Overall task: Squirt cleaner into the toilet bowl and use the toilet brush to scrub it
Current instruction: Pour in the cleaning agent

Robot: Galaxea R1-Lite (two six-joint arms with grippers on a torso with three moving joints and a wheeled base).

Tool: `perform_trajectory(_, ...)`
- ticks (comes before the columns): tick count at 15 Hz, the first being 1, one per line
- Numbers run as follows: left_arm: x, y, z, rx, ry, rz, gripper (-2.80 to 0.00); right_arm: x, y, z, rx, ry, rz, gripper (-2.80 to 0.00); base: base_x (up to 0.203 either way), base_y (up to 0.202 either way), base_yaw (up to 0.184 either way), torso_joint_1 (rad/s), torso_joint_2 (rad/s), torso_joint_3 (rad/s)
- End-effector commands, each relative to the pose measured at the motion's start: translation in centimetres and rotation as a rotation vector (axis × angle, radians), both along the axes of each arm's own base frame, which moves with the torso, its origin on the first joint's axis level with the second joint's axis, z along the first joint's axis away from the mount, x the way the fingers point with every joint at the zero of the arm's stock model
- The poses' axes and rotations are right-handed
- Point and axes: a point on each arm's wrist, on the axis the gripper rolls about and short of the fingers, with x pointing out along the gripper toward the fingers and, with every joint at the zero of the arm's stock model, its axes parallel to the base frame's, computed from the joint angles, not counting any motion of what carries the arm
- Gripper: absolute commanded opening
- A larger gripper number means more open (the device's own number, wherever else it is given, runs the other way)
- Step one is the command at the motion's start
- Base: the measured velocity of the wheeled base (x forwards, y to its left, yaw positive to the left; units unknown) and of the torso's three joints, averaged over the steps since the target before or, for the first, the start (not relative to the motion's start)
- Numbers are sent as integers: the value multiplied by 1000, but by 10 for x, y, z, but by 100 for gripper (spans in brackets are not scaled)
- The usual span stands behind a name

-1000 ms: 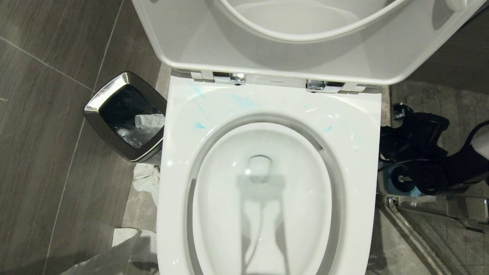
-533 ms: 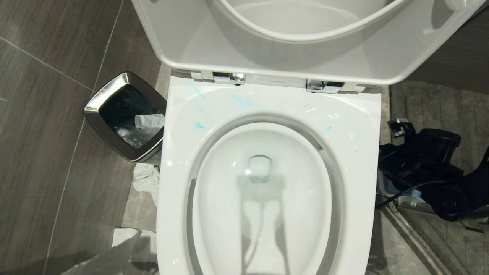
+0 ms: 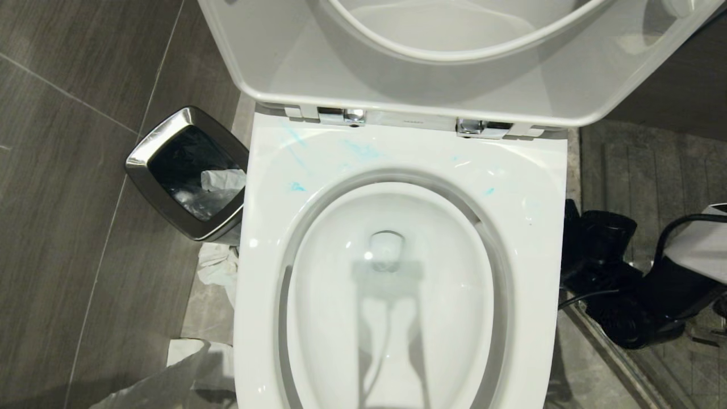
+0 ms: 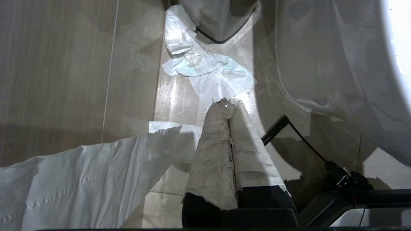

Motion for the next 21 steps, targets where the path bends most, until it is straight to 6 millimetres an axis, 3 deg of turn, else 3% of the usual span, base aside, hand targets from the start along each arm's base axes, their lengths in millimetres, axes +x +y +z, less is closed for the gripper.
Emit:
perform_trajectory(1,0,0,-2,0,5,0,-280,14,6,-22,16,1,10,-280,0,0,0,0,0,0)
perform_trajectory(5,1,0,-2,0,6,0,-280,33,17,-30,42,-90,26,-280,0,0,0,0,0,0)
perform_trajectory(8,1,0,-2,0,7,0,-280,30,17,-22,40,-110,23,-280,0,0,0,0,0,0)
perform_trajectory(11,1,0,-2,0,6,0,-280,34,17,-22,53,-171,-82,-280,0,0,0,0,0,0)
perform_trajectory(21,0,0,-2,0,5,0,-280,36,17,-25,-4,-186,-97,-280,0,0,0,0,0,0)
